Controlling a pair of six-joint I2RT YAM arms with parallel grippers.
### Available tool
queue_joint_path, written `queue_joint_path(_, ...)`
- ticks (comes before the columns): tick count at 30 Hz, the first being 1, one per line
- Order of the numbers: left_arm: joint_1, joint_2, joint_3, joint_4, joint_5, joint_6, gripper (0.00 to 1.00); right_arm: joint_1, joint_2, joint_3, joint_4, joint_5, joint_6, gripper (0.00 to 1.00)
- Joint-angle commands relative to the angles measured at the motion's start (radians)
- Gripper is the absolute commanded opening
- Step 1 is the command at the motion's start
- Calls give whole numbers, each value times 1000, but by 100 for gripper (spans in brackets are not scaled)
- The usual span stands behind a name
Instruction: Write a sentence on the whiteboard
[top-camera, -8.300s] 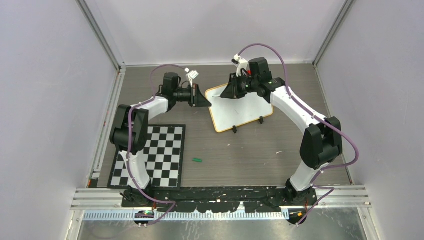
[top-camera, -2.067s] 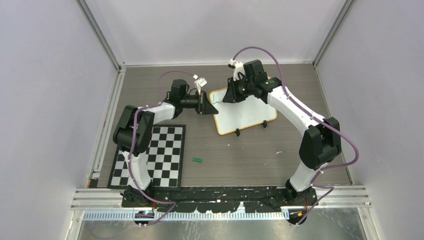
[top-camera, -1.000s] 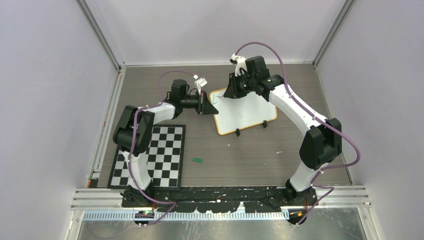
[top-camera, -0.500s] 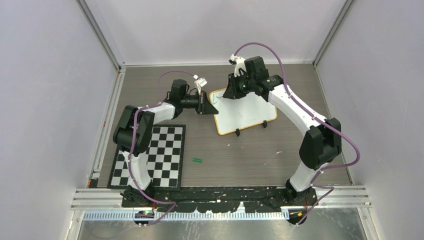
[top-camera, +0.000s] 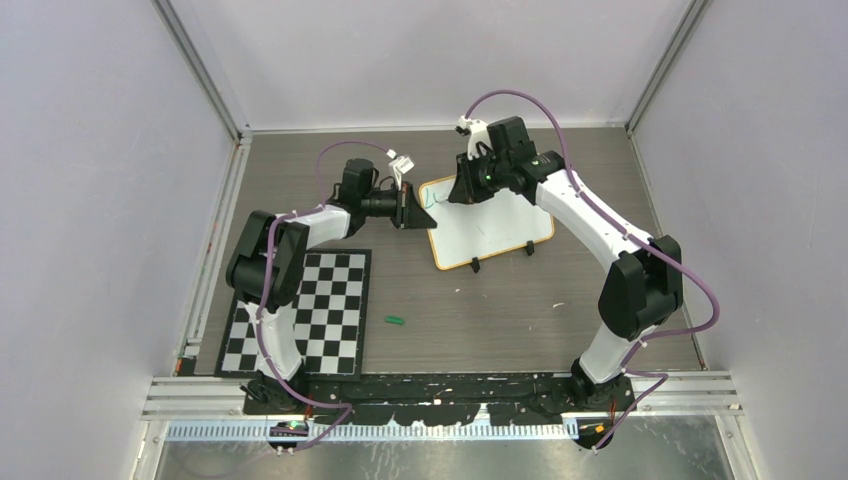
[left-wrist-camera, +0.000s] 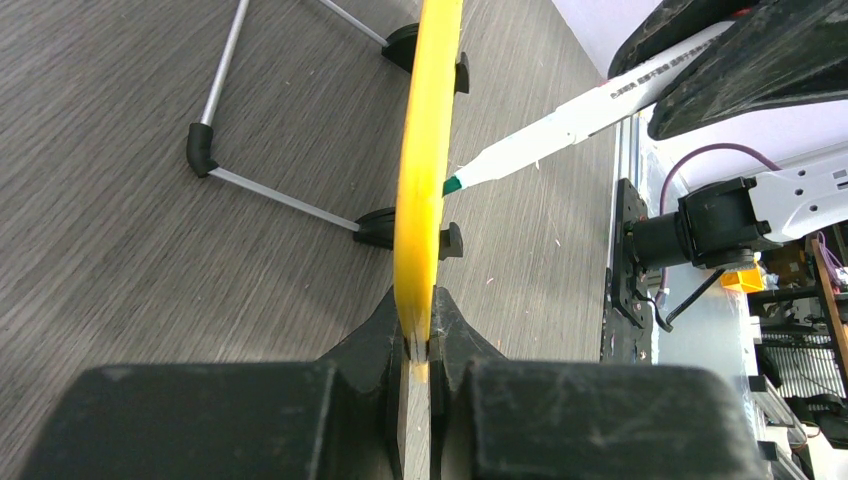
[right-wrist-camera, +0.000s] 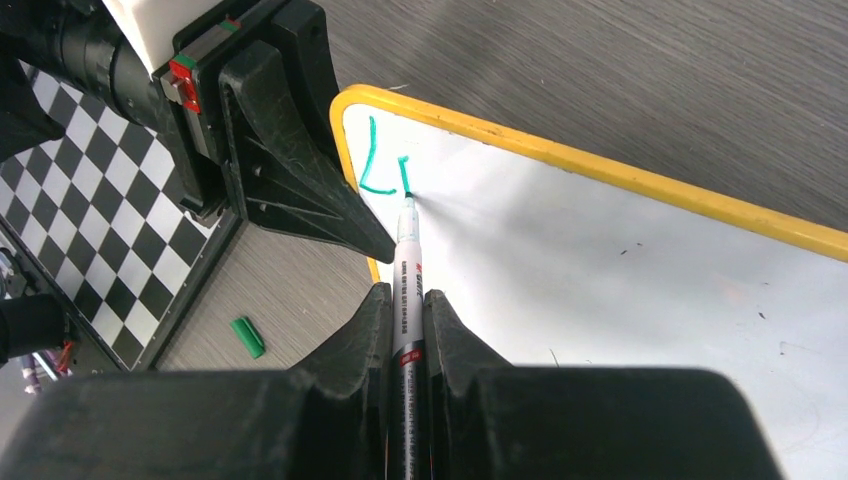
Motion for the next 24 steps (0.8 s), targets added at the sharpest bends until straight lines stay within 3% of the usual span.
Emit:
queue_joint_path(1, -2, -10, -8, -6, 19, 13, 0, 4, -36, 4, -3, 47, -37, 0)
queue_joint_path(10, -5, -4, -3, -7, 20, 13, 0, -2, -36, 49, 6, 122, -30, 0)
queue_joint_path(24, -8, -2, -6, -2, 22, 15, 0, 19, 8, 94, 18, 105, -1, 0)
